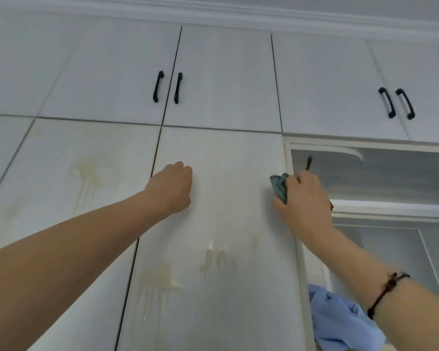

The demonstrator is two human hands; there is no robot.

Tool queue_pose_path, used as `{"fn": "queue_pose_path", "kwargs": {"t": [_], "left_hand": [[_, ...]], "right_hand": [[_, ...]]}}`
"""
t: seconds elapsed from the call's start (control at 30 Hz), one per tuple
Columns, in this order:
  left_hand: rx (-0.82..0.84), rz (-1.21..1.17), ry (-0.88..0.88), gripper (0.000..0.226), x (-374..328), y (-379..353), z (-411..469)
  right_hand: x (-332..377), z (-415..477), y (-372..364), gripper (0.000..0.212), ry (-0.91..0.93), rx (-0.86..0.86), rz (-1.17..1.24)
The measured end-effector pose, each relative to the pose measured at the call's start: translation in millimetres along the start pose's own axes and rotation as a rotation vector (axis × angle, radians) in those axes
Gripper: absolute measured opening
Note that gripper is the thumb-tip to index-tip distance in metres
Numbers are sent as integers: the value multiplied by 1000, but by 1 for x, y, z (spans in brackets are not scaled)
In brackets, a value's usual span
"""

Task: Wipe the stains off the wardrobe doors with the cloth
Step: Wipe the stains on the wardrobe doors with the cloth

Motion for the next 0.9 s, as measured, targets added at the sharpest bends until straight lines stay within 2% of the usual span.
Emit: {"fn": "queue_pose_path", "kwargs": {"t": [0.07, 0.13, 0.2, 0.23, 0.3, 0.37, 0.43, 0.53, 0.57, 0.63, 0.7, 0.8, 0.9], "left_hand": [[18, 61, 7, 50, 9, -3, 16], [45, 85, 3, 63, 13, -8, 29], [32, 105, -13, 63, 11, -9, 40], [17, 121, -26, 60, 8, -8, 46], [-4, 149, -44, 50, 0, -6, 57], [-43, 177, -52, 33, -2, -1, 65], [-94, 210, -59, 23, 0, 4, 72], [-156, 209, -68, 29, 2, 5, 75], [-170, 218, -70, 31, 3, 4, 74], [-196, 246, -76, 36, 3, 5, 70], [-233, 269, -85, 38, 5, 6, 67], [-265, 262, -69, 38, 6, 6, 68], [-267, 247, -67, 38, 6, 5, 67]], "right_hand": [[15, -27, -39, 44, 138, 159, 19], [27, -56, -70, 72, 172, 358, 136], [27, -66, -80, 80, 150, 398, 305], [23, -61, -80, 73, 154, 356, 389], [8, -41, -76, 40, 164, 246, 467], [-5, -17, -73, 14, 173, 145, 380], [-6, 1, -73, 2, 184, 46, 180], [10, 1, -91, 21, 193, -16, -44], [16, -6, -97, 28, 164, -12, -51], [25, -28, -106, 55, 93, 54, -17], [33, -40, -109, 75, 96, 120, -11], [18, 0, -110, 84, 127, 191, 41], [-14, 85, -106, 86, 31, 157, 66]]}}
Point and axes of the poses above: each hand's wrist, its own z-axis towards the middle knuckle, its own y-axis out of the back of the hand, x = y × z, the point moved 5 cm from there along z, towards the middle knuckle, and after that the axes turned 7 degrees about y, right-handed, at the moved point
